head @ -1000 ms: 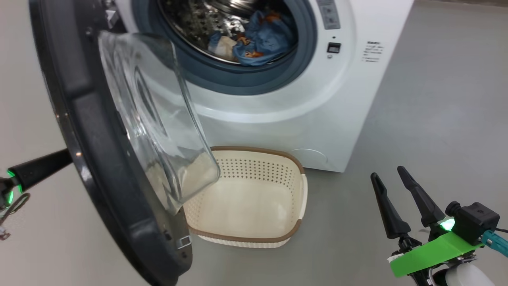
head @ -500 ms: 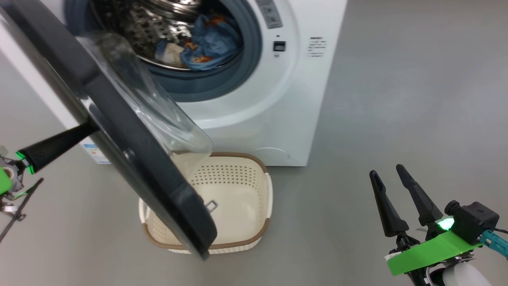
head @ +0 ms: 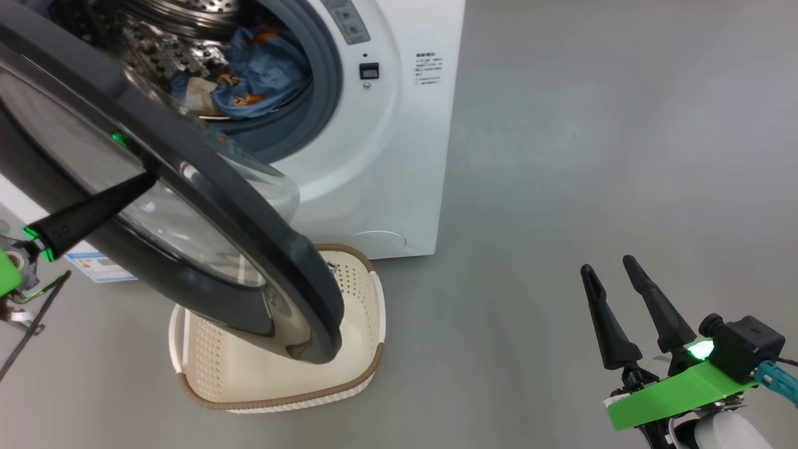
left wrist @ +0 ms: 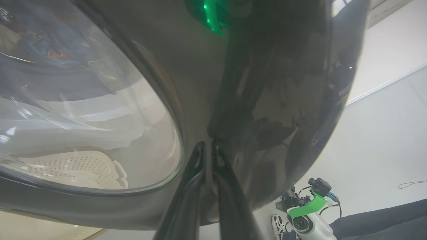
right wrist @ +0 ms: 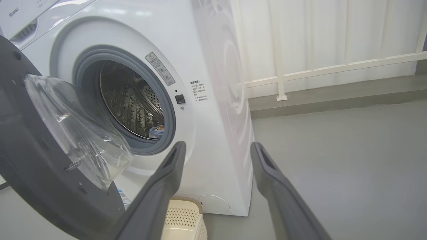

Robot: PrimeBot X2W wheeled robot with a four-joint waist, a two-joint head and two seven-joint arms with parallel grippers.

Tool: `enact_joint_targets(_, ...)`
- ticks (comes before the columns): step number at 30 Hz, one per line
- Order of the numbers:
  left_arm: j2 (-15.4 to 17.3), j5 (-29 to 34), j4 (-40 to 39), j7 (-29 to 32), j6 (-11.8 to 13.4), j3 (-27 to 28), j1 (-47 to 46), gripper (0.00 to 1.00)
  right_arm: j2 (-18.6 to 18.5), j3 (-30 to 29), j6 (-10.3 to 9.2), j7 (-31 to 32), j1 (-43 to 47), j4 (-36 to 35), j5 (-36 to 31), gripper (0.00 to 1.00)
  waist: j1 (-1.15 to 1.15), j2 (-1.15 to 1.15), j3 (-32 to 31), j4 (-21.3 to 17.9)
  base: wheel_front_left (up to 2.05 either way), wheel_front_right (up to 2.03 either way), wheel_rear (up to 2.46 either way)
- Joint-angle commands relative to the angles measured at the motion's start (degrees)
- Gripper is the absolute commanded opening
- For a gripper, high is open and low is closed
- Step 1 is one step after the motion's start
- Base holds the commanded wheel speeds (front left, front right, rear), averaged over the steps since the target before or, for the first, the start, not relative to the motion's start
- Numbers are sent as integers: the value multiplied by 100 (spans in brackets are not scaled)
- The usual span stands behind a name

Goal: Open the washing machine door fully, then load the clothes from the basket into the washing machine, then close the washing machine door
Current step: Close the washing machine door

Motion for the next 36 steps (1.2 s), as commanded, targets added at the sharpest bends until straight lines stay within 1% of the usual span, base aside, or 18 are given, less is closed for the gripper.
enact_joint_targets(1,305,54,-85,-78,-38,248,-325,0,-29,70,43,-47,19,-160,-23,100,0,0,28,-55,0,0,0)
enact_joint_targets(7,301,56,-54,-153,-38,226,-336,0,-27,28,43,-47,19,-158,-32,100,0,0,24,-22,0,0,0)
enact_joint_targets(15,298,24,-119,-255,-38,225,-199,0,-30,32,43,-47,10,-150,-45,100,0,0,-15,168,0,0,0)
enact_joint_targets(23,341,4,-123,-523,-38,358,176,0,-39,32,43,-47,49,-139,-34,100,0,0,-100,335,0,0,0)
enact_joint_targets(24,342,17,-128,-588,-38,384,237,7,-41,31,43,-47,59,-141,-33,100,0,0,-110,351,0,0,0)
enact_joint_targets(25,327,15,-124,-658,-38,414,300,16,-43,30,43,-47,68,-142,-32,100,0,0,-121,364,0,0,0)
enact_joint_targets(27,304,45,-133,-804,-38,450,438,21,-43,28,43,-47,89,-138,-31,100,0,0,-155,392,0,0,0)
enact_joint_targets(28,282,64,-128,-912,-38,485,510,29,-44,29,43,-47,98,-138,-29,100,0,0,-163,403,0,0,0)
enact_joint_targets(30,217,70,-125,-1095,-38,526,662,43,-49,32,43,-47,116,-137,-24,100,0,0,-191,432,0,0,0)
enact_joint_targets(31,189,89,-128,-1205,-38,550,743,70,-50,33,43,-47,124,-138,-23,100,0,0,-197,444,0,0,0)
enact_joint_targets(32,145,86,-117,-1307,-38,570,824,100,-51,33,43,-47,130,-140,-22,100,0,0,-207,459,0,0,0)
enact_joint_targets(36,17,102,-115,-1692,-38,610,1138,100,-67,20,43,-47,129,-146,-15,100,0,0,-203,516,0,0,0)
